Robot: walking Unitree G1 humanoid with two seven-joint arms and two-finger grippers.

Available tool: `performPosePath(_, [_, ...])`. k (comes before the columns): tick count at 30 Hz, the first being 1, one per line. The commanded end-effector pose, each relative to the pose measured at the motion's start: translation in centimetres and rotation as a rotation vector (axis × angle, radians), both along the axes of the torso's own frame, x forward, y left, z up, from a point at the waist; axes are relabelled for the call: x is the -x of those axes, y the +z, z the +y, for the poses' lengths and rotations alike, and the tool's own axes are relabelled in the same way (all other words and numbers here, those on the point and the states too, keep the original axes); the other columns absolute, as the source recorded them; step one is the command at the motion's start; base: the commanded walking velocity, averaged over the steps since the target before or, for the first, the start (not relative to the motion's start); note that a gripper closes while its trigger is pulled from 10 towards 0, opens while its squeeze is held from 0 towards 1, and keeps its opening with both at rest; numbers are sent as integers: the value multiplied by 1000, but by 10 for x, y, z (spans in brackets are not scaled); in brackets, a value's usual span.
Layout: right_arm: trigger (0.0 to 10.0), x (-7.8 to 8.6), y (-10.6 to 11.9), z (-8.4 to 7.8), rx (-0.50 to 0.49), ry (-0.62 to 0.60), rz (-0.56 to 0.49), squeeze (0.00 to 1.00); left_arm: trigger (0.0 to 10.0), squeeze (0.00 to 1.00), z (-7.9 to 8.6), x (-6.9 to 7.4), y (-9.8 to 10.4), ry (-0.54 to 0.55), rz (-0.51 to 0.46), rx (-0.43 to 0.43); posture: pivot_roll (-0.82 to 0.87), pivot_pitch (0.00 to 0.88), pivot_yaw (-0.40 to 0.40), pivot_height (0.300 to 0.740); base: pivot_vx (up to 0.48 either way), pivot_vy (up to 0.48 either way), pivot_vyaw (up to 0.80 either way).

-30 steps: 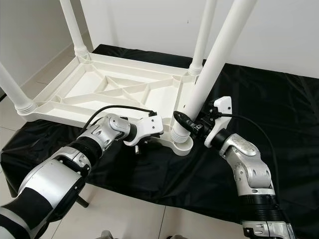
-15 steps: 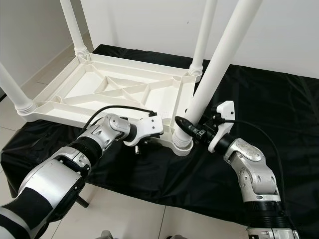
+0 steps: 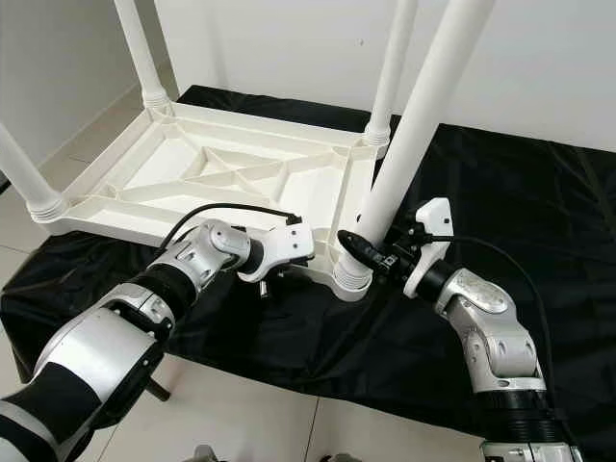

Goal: Building children table

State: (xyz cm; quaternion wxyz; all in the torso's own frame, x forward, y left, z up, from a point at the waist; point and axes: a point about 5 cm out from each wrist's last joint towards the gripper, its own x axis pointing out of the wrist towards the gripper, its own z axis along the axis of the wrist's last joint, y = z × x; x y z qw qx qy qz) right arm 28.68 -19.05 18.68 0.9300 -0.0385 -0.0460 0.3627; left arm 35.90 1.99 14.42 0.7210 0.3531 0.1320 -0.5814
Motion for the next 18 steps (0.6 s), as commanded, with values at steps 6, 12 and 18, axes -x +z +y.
performPosePath(6, [10000, -5, -13, 8, 21, 2, 52, 0, 10000, 0, 3, 0, -1, 13, 20, 10, -77, 76, 2, 740, 0, 0, 0])
performPosePath(12, [10000, -8, -13, 13, 25, 26, 46, 0, 10000, 0, 3, -1, -1, 14, 17, 13, -72, 75, 0, 740, 0, 0, 0])
performPosePath(18, [10000, -8, -14, 14, 28, 29, 46, 0, 10000, 0, 3, -1, -1, 16, 14, 15, -70, 74, -2, 740, 0, 0, 0])
